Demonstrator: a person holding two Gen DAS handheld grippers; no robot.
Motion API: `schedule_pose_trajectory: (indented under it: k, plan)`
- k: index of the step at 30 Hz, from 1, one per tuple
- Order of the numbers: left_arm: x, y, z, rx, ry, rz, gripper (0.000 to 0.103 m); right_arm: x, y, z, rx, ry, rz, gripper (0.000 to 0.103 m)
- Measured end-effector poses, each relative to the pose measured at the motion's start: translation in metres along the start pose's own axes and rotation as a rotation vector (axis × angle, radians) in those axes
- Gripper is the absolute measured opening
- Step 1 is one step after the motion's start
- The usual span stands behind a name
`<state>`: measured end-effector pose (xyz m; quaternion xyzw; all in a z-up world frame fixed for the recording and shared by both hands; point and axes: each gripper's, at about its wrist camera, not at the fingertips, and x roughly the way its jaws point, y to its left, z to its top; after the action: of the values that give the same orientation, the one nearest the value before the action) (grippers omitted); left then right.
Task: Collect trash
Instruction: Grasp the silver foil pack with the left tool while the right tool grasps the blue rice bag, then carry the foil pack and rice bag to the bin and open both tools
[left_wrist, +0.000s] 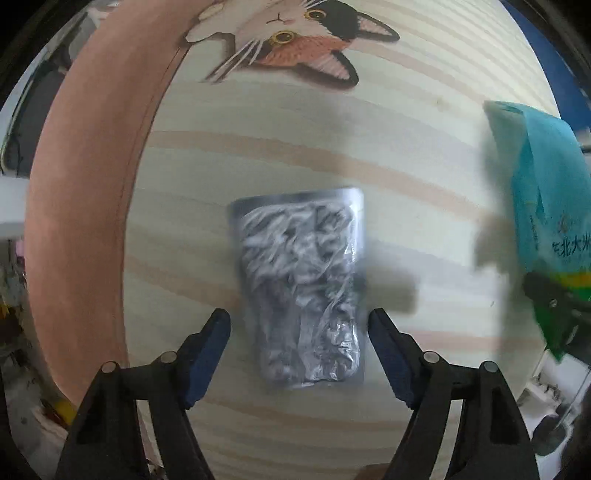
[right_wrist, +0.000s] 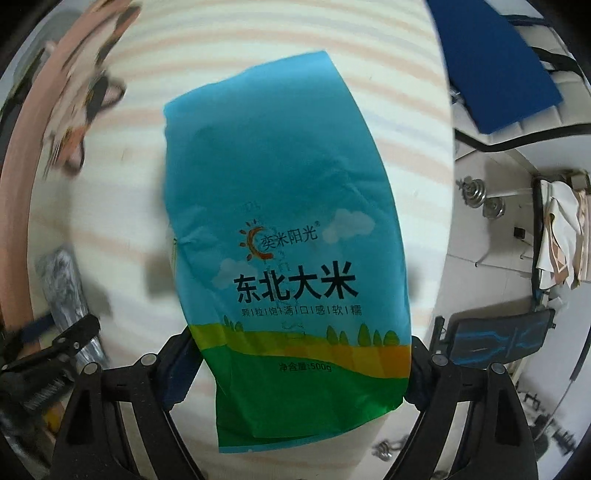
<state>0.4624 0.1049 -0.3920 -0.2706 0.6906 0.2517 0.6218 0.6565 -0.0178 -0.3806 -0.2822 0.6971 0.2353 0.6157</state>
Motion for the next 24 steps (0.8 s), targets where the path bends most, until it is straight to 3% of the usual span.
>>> schedule_pose_trajectory:
  k: [3,7,10,18,20,24]
  plan:
    - [-0.001,0.021,-0.004,-0.075,-0.005,-0.055,0.076,-0.004,0.001,-0.005,-0.022,-0.001,-0.019,0.090]
    - [-0.001,0.037,0.006,-0.135,-0.052,-0.056,0.072,-0.003,0.006,-0.008,-0.017,-0.029,-0.034,0.090]
    - [-0.005,0.041,0.002,-0.122,-0.076,-0.046,0.062,0.006,0.007,-0.009,-0.008,-0.045,-0.039,0.089]
    - [-0.019,0.038,-0.011,-0.064,-0.122,-0.044,0.062,-0.007,0.006,-0.036,0.041,-0.121,0.031,0.080]
    - [-0.033,0.030,0.002,-0.060,-0.140,-0.057,0.062,-0.013,0.008,-0.047,0.055,-0.138,0.067,0.080]
    - [-0.067,0.051,-0.013,-0.038,-0.197,-0.066,0.062,-0.022,0.016,-0.066,0.073,-0.159,0.120,0.080]
